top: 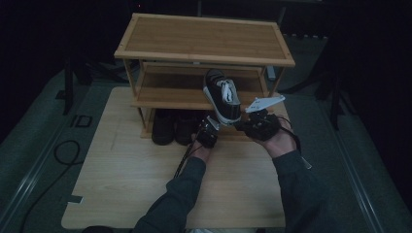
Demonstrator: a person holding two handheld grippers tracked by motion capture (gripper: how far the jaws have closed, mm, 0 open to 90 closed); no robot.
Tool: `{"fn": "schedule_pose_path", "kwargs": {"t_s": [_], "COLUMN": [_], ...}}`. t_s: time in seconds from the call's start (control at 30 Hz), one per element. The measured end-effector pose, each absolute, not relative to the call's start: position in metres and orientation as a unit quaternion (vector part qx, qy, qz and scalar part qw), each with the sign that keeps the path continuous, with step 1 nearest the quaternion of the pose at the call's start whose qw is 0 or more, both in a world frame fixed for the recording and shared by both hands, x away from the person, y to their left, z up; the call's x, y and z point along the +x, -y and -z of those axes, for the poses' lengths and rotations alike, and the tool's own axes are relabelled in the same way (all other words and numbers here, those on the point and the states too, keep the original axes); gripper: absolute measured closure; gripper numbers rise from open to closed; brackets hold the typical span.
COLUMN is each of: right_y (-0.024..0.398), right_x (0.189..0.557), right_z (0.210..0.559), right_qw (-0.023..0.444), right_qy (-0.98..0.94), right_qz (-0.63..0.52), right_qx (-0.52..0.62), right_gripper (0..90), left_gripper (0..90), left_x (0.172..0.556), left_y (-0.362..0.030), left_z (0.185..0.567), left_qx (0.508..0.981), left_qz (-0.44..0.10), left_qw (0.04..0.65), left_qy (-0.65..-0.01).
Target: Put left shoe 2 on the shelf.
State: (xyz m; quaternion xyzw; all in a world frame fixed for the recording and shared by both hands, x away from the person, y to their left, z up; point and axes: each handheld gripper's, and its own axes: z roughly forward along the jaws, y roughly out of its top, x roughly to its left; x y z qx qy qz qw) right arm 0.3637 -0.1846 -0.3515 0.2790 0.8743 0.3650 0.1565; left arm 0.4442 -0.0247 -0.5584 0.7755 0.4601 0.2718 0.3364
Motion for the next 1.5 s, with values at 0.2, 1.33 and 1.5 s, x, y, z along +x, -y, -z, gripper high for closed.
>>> {"fn": "schedule_pose_path", "kwargs": {"t_s": [0.2, 1.33, 1.5], "right_y": [0.185, 0.168, 0.162], "right_x": [0.365, 0.382, 0.386], "right_z": [0.351, 0.35, 0.349], "right_qw": [0.16, 0.163, 0.161], "right_qy": [-0.876, -0.875, -0.876], "right_qz": [-0.362, -0.362, -0.363], "right_qx": [0.276, 0.277, 0.273], "right_gripper": [90.0, 90.0, 90.0], "left_gripper": [90.0, 90.0, 90.0], "left_x": [0.444, 0.444, 0.444], "left_y": [0.024, 0.024, 0.024], "left_z": [0.558, 0.558, 0.558], "left_qx": [0.775, 0.776, 0.773], "left_qz": [-0.271, -0.269, -0.269], "left_qw": [0.337, 0.337, 0.339], "left_qy": [-0.461, -0.461, -0.464]}}
